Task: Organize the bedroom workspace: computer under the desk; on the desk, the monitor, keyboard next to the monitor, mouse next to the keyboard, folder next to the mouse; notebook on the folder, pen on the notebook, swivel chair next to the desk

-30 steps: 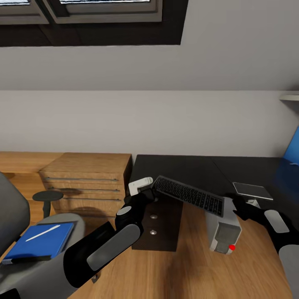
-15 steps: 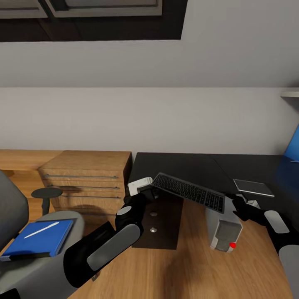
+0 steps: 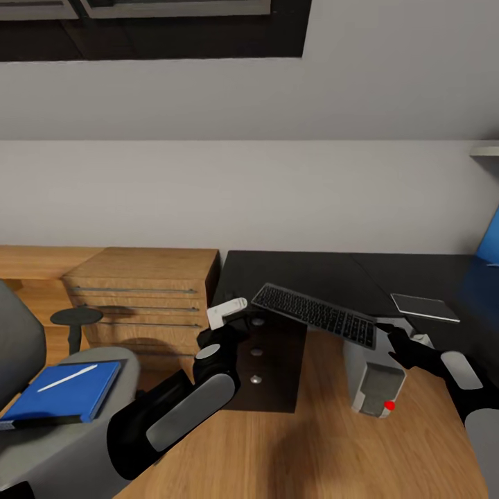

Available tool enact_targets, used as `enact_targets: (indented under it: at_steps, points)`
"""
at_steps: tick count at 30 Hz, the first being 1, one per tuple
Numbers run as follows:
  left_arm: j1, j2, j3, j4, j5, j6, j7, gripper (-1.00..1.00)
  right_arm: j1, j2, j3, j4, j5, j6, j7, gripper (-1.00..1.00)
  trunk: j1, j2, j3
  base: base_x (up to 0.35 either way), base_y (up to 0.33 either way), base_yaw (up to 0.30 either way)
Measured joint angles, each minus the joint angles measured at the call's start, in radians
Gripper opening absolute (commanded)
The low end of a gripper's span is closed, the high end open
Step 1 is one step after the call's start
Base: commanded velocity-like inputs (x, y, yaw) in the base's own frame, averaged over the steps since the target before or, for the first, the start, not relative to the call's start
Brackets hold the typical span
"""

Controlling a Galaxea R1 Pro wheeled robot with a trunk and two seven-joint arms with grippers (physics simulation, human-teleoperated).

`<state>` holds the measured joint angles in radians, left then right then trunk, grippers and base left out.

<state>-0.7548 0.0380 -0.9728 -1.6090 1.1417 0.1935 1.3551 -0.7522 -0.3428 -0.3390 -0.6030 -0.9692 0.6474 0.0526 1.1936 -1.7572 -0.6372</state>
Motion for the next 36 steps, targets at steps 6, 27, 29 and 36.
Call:
enact_targets:
  at_steps: [6, 27, 29, 36]
  points:
    - [0.0, -0.001, 0.0, 0.012, 0.001, 0.0, 0.001, 1.0, 0.0, -0.001, 0.0, -0.001, 0.0, 0.0, 0.016, 1.0, 0.008, -0.014, -0.006, 0.0, 0.0, 0.0]
    - [0.0, -0.002, 0.0, 0.015, 0.0, 0.0, 0.003, 1.0, 0.0, -0.009, -0.002, -0.004, 0.003, 0.0, 0.086, 1.0, 0.008, -0.014, -0.006, 0.0, 0.0, 0.0]
    - [0.0, -0.002, 0.0, 0.015, 0.001, 0.0, 0.003, 1.0, 0.0, -0.009, -0.001, -0.006, 0.003, 0.002, 0.086, 1.0, 0.008, -0.014, -0.006, 0.0, 0.0, 0.0]
    - [0.0, 0.0, 0.002, 0.017, 0.002, 0.0, 0.006, 1.0, 0.0, -0.006, -0.002, -0.01, 0.003, 0.003, 0.085, 1.0, 0.008, -0.014, -0.007, 0.0, 0.0, 0.0]
